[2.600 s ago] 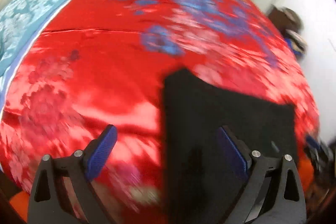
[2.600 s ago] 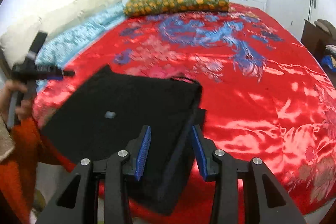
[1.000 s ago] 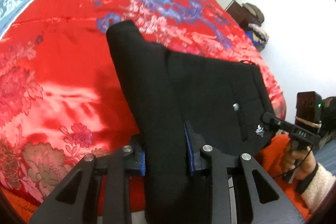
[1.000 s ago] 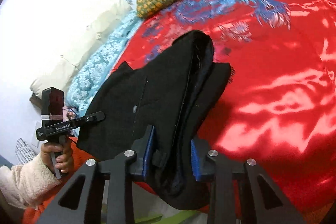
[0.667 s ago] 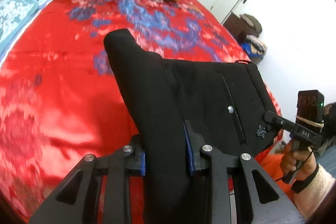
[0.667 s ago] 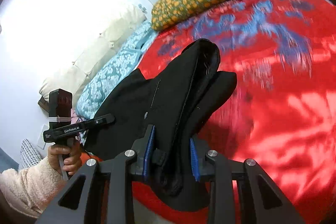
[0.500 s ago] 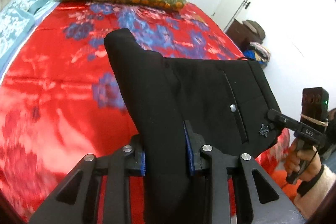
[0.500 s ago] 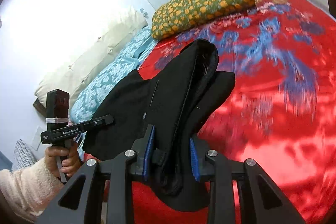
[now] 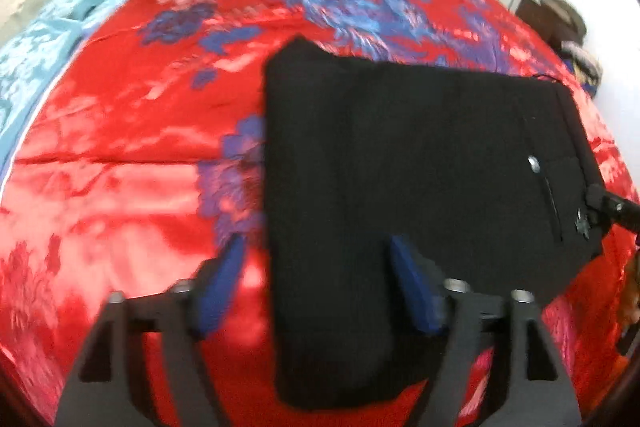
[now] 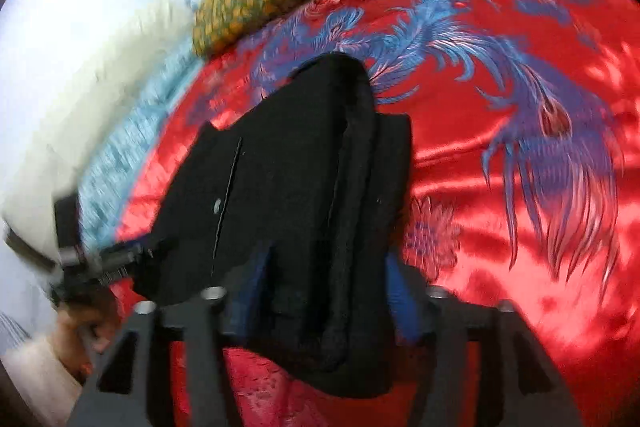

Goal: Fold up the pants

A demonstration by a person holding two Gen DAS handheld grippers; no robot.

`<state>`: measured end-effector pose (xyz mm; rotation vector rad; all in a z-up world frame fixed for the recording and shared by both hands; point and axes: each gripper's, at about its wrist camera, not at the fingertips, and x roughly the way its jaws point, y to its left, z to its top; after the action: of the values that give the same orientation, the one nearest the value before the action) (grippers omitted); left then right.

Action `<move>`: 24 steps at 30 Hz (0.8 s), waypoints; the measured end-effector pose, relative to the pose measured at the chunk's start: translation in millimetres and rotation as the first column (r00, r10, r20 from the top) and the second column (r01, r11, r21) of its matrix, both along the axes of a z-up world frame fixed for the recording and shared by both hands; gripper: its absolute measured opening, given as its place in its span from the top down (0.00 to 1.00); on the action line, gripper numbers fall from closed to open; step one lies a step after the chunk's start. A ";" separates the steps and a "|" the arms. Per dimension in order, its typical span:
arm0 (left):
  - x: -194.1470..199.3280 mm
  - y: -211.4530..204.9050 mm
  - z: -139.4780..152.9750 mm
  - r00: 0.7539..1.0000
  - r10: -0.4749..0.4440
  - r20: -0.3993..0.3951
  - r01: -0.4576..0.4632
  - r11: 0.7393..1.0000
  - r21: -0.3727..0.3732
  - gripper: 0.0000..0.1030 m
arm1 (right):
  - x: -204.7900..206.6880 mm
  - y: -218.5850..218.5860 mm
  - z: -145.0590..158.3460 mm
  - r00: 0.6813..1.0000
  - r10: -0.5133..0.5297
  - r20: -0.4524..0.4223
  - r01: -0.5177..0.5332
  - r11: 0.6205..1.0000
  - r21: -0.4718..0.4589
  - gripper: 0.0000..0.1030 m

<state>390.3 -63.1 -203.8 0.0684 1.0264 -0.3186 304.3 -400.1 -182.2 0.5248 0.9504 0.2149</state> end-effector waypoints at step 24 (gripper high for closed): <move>-247.4 42.0 168.6 0.974 0.069 0.217 -0.100 0.986 0.132 0.03 | -229.0 117.6 163.6 0.984 -0.140 0.112 0.178 0.841 -0.511 0.00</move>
<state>143.0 -21.1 -35.2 0.1831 0.8359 -0.1559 75.3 -282.5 -18.6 0.0895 0.8454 -0.1765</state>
